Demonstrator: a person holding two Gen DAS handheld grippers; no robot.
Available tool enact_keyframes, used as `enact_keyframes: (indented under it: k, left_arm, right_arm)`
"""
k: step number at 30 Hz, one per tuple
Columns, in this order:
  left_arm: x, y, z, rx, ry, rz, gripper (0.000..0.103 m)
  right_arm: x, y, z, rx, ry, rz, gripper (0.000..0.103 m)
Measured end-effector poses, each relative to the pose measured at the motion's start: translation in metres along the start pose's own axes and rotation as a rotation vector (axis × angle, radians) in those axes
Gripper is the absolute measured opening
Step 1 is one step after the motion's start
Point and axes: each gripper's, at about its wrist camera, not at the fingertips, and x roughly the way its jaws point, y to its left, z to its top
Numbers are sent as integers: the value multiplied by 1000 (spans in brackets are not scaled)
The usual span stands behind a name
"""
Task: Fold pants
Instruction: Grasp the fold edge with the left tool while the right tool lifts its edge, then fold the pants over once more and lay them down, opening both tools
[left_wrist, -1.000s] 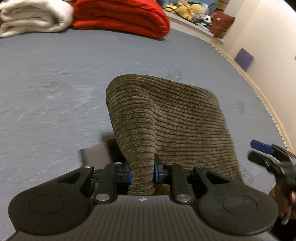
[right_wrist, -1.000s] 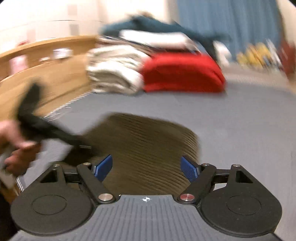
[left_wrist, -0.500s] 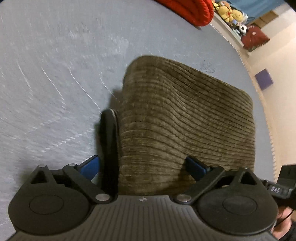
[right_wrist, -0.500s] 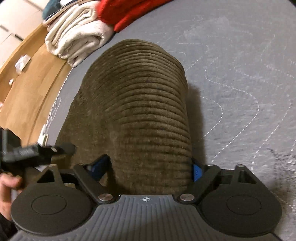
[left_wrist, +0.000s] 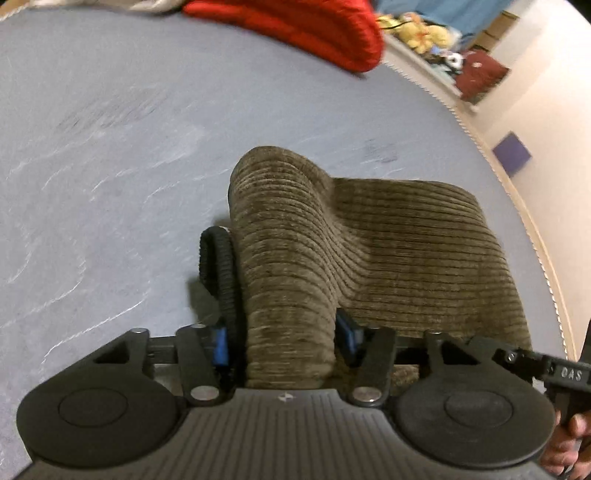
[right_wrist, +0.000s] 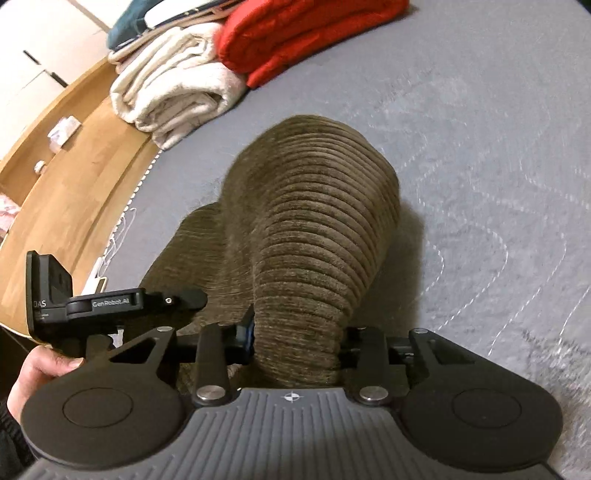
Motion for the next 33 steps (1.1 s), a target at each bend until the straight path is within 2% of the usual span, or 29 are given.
enact_keyframes:
  k: [4,10,14,16,17,18,19,20,21,22,23,24,27,29,30,31,32,33]
  left_arm:
    - [0,-34,6,38,-43,-72,55]
    - [6,-101,12,106,-127,-168,55]
    - [18,-137,14,134,-153,-209,56]
    - [38,-145,17,170,-161,-230,64]
    - [51,-147,16,186,-158,-211,66]
    - [65,-150,15,203,-143,-149,71]
    - [71,-150,13,220,-145,-48,71]
    - [76,-155,11,235,-155,80,70]
    - [76,-157,9,240,-176,154,73]
    - [72,-158,10,223,-197,137,72]
    - [65,-160,11,205,-209,114,72]
    - [58,-164,12,197,-229,85,72]
    - [33,-176,0,277,-267,-12,72]
    - [35,-194,-8,364,-231,-63,71]
    - [40,-200,-17,426,-195,-70,65]
    - [53,-207,-23,506,-139,-45,56]
    - [70,-211,-36,601,-51,19,55]
    - [84,-212,-46,683,-12,69,55]
  right_arm:
    - [-28,-18,14,21,-71,-7,36]
    - [-85,-42,37,-69,-208,-25,36]
    - [-114,-67,53,-78,-249,-33,36]
    - [-120,-82,64,-94,-244,-36,38]
    - [-120,-95,70,-99,-228,-47,39]
    - [-115,-111,77,-79,-211,-78,46]
    - [-110,-126,81,-34,-203,-126,51]
    - [-107,-143,82,29,-200,-198,52]
    - [-105,-153,82,72,-203,-276,52]
    - [-105,-160,81,92,-213,-384,51]
    - [-107,-161,80,78,-218,-443,51]
    - [-110,-158,79,50,-228,-461,51]
    - [-126,-140,75,-54,-279,-393,51]
    - [-126,-131,67,-124,-271,-352,51]
    - [-122,-129,63,-148,-239,-336,51]
    - [-113,-130,60,-181,-157,-314,51]
    - [-100,-129,54,-219,-57,-301,51]
    - [-88,-128,46,-282,23,-321,52]
